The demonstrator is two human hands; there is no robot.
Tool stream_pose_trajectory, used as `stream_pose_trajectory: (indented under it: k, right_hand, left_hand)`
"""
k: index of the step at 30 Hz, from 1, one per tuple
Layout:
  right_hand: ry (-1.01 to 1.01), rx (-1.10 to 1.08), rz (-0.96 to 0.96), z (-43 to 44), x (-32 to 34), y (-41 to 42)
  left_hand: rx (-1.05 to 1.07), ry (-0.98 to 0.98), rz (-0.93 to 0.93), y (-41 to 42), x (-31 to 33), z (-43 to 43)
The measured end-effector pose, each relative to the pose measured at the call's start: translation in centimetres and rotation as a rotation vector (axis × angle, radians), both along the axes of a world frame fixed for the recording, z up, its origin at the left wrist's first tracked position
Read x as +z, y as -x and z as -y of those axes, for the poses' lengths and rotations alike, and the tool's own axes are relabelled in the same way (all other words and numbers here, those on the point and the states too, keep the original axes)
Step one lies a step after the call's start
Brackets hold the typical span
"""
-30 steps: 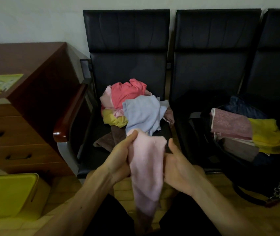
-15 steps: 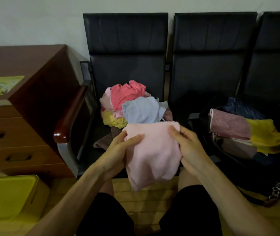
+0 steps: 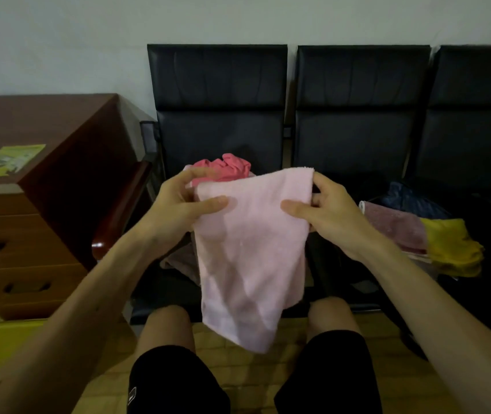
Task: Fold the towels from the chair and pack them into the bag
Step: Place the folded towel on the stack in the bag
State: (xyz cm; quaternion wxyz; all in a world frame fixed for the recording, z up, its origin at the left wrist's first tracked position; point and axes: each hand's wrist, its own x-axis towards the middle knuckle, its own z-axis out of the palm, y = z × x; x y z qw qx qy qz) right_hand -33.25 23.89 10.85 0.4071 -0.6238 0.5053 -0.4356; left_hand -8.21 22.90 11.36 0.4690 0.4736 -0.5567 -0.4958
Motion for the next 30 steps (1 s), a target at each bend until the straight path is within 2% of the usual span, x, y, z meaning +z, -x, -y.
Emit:
stream_pose_trajectory:
  k: [4, 7, 11, 15, 22, 26, 30]
  right_hand:
    - [-0.154, 0.050, -0.160, 0.8, 0.9, 0.5]
    - [-0.133, 0.038, -0.092, 0.9, 1.3, 0.3]
    - [-0.045, 0.014, 0.061, 0.8, 1.8, 0.0]
    - [0.007, -0.046, 0.124, 0.9, 2.3, 0.1]
    - [0.031, -0.082, 0.077, 1.2, 2.9, 0.7]
    - [-0.035, -0.014, 0.050, 1.0, 3.0, 0.7]
    - [0.006, -0.048, -0.036, 0.9, 2.5, 0.8]
  left_hand:
    - [-0.127, 0.073, 0.179, -0.7, 1.4, 0.5]
    - [-0.075, 0.103, 0.299, -0.9, 1.2, 1.1]
    - [0.006, 0.153, 0.331, -1.2, 1.2, 1.7]
    - [0.098, 0.253, 0.480, -1.2, 1.1, 2.4]
    - [0.251, 0.403, 0.682, -0.9, 1.3, 2.8]
    - [0.295, 0.418, 0.717, -0.9, 1.2, 2.8]
    - [0.292, 0.407, 0.760, -1.0, 1.2, 2.4]
